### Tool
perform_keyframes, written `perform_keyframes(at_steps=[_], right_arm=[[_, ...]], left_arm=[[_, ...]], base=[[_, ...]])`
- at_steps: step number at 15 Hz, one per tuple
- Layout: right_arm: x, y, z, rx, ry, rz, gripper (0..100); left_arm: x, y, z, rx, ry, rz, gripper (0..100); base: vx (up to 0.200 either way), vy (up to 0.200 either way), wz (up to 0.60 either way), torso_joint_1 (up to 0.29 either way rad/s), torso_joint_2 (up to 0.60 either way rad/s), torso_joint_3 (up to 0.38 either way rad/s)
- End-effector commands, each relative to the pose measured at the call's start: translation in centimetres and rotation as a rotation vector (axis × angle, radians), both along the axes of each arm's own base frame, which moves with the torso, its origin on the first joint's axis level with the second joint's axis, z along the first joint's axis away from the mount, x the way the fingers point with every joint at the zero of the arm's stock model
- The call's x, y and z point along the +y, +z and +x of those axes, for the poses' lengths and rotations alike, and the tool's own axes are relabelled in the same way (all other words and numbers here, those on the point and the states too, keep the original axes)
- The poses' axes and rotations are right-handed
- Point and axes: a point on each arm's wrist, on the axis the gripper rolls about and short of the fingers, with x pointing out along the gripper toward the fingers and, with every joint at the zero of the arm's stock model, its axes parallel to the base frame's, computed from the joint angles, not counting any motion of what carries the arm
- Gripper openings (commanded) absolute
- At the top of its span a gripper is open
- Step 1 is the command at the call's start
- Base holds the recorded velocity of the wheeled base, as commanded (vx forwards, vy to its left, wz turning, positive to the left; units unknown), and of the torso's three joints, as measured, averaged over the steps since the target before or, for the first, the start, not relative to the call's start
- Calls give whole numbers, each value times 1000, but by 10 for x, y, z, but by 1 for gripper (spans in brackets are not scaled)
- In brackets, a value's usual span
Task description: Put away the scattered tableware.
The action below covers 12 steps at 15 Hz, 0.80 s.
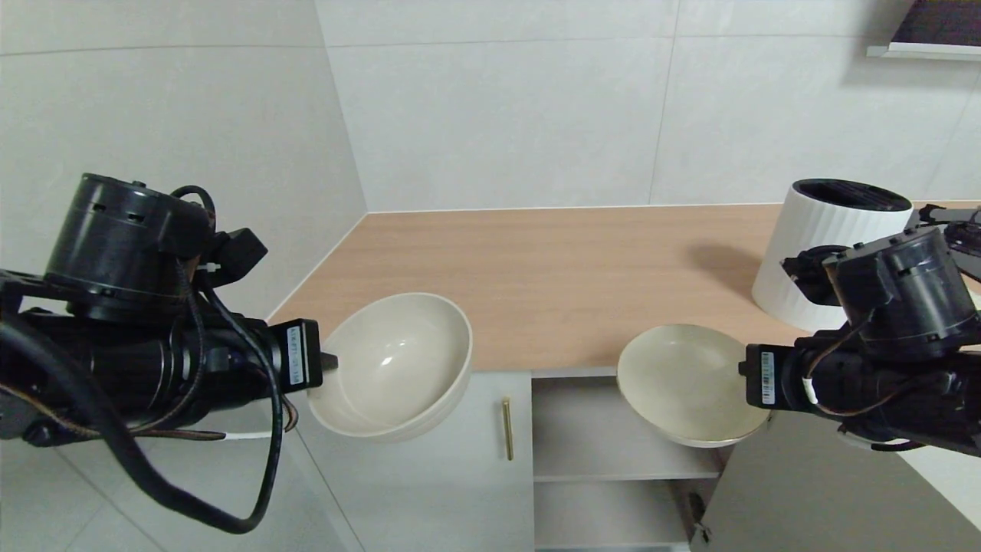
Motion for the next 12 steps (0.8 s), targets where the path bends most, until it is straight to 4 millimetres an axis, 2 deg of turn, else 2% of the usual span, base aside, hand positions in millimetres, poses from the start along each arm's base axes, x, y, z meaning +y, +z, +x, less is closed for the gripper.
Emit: perform_keyframes(at_steps=[1, 6, 12], right_arm=[[3, -11, 5, 39, 0, -25, 0], [8, -30, 13, 96, 0, -59, 0], [11, -40, 17, 127, 2, -81, 0]], left_arm=[[-1, -3, 2, 11, 1, 4, 0], [-1, -8, 8, 30, 6, 15, 0], [-2, -11, 11, 42, 8, 19, 0]], base=[[0, 0, 0, -163, 437, 246], [0, 0, 0, -183, 488, 304], [0, 0, 0, -155, 479, 319]])
